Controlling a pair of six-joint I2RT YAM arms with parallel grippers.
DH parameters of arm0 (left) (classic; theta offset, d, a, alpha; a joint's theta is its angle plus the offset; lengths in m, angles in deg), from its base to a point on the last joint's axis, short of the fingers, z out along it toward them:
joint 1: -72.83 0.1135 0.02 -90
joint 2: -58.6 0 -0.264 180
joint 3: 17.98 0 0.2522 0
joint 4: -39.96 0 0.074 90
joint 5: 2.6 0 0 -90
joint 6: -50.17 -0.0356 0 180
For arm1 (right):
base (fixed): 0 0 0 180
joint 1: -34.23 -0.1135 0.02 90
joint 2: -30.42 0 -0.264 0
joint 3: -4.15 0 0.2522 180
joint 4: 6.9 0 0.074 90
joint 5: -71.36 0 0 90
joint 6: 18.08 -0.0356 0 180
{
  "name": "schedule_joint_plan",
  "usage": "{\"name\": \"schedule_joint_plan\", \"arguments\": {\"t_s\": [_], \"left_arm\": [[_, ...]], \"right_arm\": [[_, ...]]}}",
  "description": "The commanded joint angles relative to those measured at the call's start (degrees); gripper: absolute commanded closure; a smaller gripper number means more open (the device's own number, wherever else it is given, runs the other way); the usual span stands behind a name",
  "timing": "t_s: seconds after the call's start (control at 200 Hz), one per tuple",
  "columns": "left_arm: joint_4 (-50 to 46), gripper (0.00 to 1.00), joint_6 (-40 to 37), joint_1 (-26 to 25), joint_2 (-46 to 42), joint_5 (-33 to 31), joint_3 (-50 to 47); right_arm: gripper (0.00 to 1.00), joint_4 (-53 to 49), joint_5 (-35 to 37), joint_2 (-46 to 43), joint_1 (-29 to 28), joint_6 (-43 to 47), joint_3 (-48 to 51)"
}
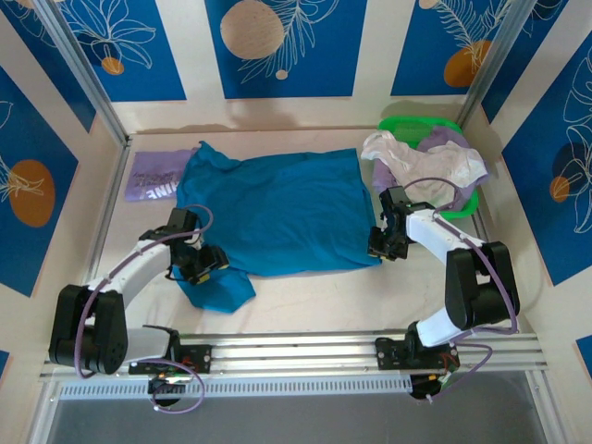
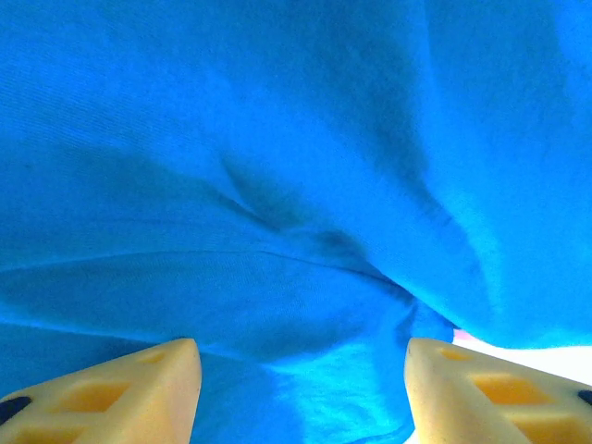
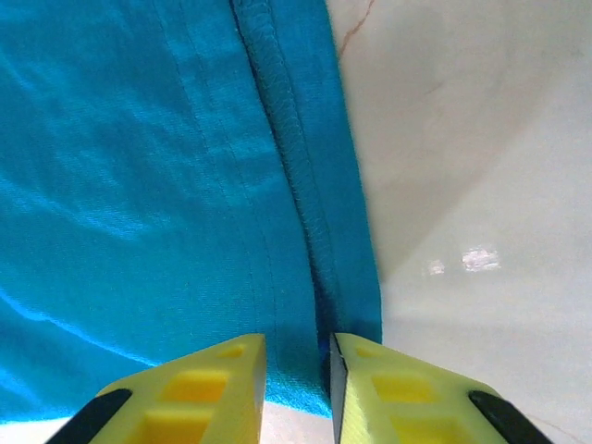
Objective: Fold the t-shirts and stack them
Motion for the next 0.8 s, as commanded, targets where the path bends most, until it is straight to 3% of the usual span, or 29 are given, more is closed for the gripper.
{"name": "schedule_joint_plan", "arguments": {"t_s": [0.0,0.65,0.795], "left_arm": [[-0.29,0.40,0.05,-0.53,0.76,-0.90,-0.79],[0.28,0.39,0.06,-0.61,1.28,-0.93,-1.61],[0.30,0.40,0.06,-0.61,1.49,-0.94,-1.74]], "right_arm": [[0.76,0.23,-1.14,0.22,-0.08,0.27,-0.47],[0.74,-2.47,0.07,-0.41,-2.42,-1.68,0.29],[0.83,-3.03,1.41,-0.54,-2.49,-1.67,-0.04]]}}
